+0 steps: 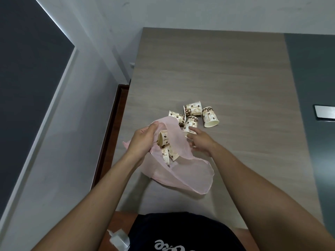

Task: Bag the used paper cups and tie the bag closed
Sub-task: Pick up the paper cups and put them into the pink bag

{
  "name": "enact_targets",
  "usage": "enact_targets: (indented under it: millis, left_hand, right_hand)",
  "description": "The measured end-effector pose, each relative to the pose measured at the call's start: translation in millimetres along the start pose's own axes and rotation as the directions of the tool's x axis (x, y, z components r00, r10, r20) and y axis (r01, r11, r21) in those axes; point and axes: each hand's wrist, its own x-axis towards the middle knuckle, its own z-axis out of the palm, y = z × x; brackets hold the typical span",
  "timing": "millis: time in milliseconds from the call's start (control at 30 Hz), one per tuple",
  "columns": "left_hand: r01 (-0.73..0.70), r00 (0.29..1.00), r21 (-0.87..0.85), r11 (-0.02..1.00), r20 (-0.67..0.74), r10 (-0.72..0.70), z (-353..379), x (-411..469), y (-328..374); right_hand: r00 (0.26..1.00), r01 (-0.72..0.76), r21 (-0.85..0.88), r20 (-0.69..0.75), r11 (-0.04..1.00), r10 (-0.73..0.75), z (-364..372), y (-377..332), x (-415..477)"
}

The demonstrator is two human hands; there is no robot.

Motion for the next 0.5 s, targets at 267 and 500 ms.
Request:
enact_targets:
  millis: [267,500]
  left_hand:
    - [-0.026,0.999,0.016,1.0,0.02,0.026,-4,3,2]
    - [-0.017,1.0,0.072,0.997,-0.007,0.018,-2,-3,12]
  right_hand:
    - [0.977,-0.026,0.739,-0.123,0.673,0.172,-9,7,30]
    - [0.886,0.106,0.275,-0.462,0.956,0.035,-42,21,32]
